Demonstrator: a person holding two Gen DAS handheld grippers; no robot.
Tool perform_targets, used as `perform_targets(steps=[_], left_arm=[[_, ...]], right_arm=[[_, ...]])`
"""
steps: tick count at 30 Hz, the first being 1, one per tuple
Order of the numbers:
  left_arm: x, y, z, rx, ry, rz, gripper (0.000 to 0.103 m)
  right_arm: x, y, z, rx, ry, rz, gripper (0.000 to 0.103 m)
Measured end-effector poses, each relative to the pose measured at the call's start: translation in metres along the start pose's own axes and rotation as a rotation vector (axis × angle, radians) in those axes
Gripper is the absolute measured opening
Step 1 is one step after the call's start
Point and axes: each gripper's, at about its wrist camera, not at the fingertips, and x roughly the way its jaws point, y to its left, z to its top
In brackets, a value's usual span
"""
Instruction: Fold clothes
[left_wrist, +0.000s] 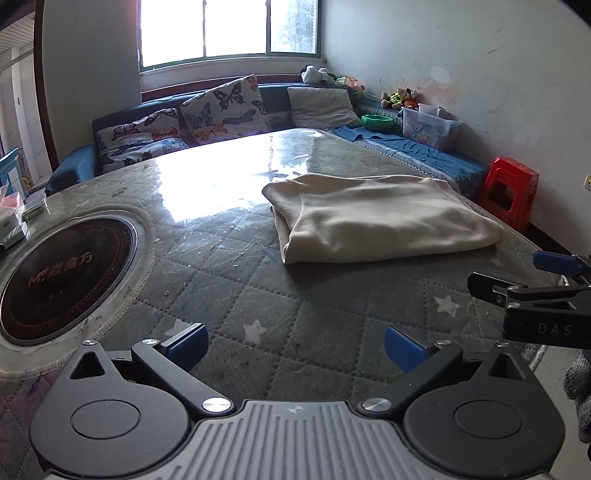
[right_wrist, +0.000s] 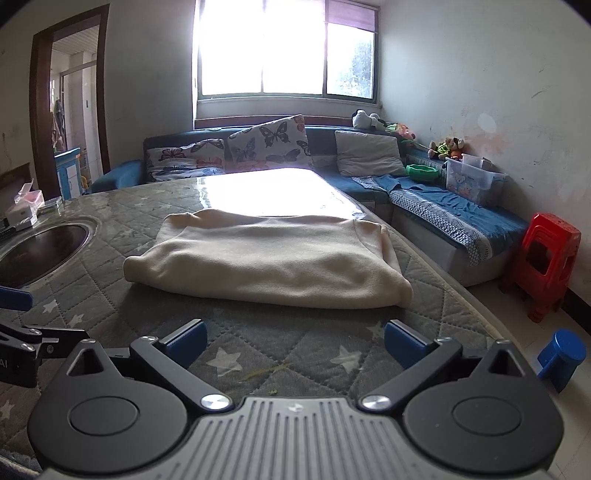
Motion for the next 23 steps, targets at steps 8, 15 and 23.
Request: perform_targets(steps=[8,15,23], left_arm=[[-0.013,-0.012,-0.011,0.019,-0.03,-0.013,0.103],[-0.02,-0.021,-0.022,0.025,-0.04,-0.025,0.103],[-0.033,-0.029,-0.028,0.043,-0.073,-0.03,0.103]], right_arm=[[-0.017,0.002,-0.009,0.003,-0.018,-0.004,0.103],[-0.032,0.0,-0.017,0.015,-0.037,-0.01,0.103],[-0.046,0.0,-0.022,0.026,-0.058,0.001,0.103]])
